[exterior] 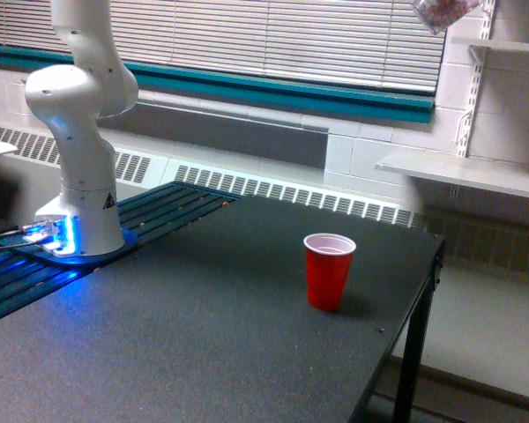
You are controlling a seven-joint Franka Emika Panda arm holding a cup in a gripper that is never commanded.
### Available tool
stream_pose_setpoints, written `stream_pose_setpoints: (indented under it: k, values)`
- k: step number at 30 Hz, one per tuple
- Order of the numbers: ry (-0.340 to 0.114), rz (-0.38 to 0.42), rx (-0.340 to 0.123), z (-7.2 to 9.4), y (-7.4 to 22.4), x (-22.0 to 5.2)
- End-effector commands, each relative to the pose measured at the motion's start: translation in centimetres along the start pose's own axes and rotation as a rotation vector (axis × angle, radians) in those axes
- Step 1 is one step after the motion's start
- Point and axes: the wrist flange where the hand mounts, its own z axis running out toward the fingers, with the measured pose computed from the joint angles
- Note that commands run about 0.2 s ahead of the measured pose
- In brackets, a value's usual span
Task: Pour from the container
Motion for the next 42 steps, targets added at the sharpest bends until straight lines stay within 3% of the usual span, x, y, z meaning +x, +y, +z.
stream_pose_setpoints:
  k: [1,9,16,29,42]
  values:
    - [-0.017,-0.016,0.032,-0.1,-1.6,-1.1]
    - [-0.001,-0.026,0.018,0.0,-0.5,-1.5]
    - [-0.005,-0.047,-0.030,0.5,1.8,-2.4]
    - [-0.106,-0.091,-0.095,2.8,6.9,-7.2]
    - [-0.232,-0.105,-0.094,6.4,10.3,-13.5]
